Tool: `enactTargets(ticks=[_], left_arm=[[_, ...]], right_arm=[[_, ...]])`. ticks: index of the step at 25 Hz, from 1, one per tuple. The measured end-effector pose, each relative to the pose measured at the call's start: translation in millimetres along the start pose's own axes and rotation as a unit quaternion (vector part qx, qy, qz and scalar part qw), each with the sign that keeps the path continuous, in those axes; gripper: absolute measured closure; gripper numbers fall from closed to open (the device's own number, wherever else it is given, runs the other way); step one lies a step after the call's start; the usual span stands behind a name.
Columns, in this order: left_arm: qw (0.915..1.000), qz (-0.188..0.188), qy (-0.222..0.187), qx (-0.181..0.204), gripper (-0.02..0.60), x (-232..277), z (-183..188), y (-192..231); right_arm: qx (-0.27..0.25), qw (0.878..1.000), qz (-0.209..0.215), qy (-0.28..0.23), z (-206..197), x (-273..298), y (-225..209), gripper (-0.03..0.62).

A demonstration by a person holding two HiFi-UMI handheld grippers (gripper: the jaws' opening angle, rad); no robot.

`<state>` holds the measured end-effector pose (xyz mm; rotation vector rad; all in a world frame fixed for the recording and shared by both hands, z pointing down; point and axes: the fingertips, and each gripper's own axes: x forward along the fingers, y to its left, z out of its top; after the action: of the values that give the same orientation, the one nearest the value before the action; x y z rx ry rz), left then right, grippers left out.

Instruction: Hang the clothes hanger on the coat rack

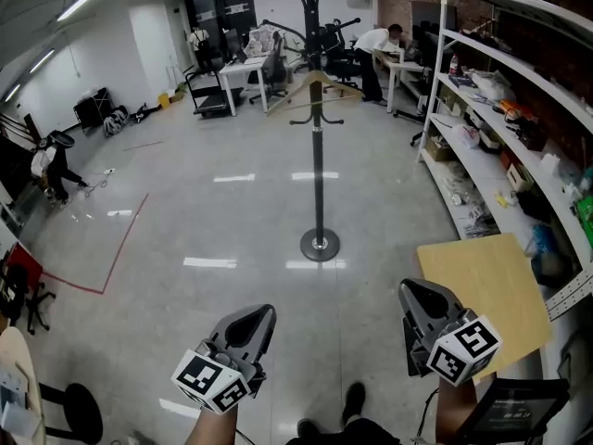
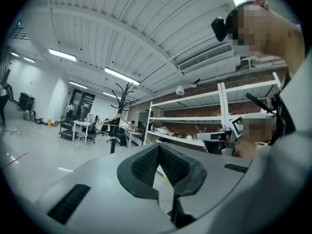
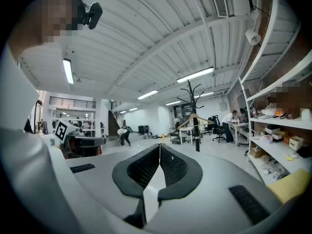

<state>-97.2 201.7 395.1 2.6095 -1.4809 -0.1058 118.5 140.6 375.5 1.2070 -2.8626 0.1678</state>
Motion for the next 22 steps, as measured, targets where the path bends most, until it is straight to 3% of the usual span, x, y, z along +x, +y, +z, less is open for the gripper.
enactTargets(ticks=[8,14,22], left_arm=[[0.9999,0.001,0.006,0.01,0.581,-46,-6,-16],[0.9997,0.023,0.011,0.003,0.581,-64,-9,-47],[0.9997,0.022,-0.007,-0.011,0.581,-57,-2,-88]], right_arm=[[-0.004,1.0,0.005,0.024,-12,-34,68,0.588],[-0.014,1.0,0.015,0.001,5,-66,64,0.589],[-0.024,1.0,0.017,-0.006,5,-98,42,0.589]])
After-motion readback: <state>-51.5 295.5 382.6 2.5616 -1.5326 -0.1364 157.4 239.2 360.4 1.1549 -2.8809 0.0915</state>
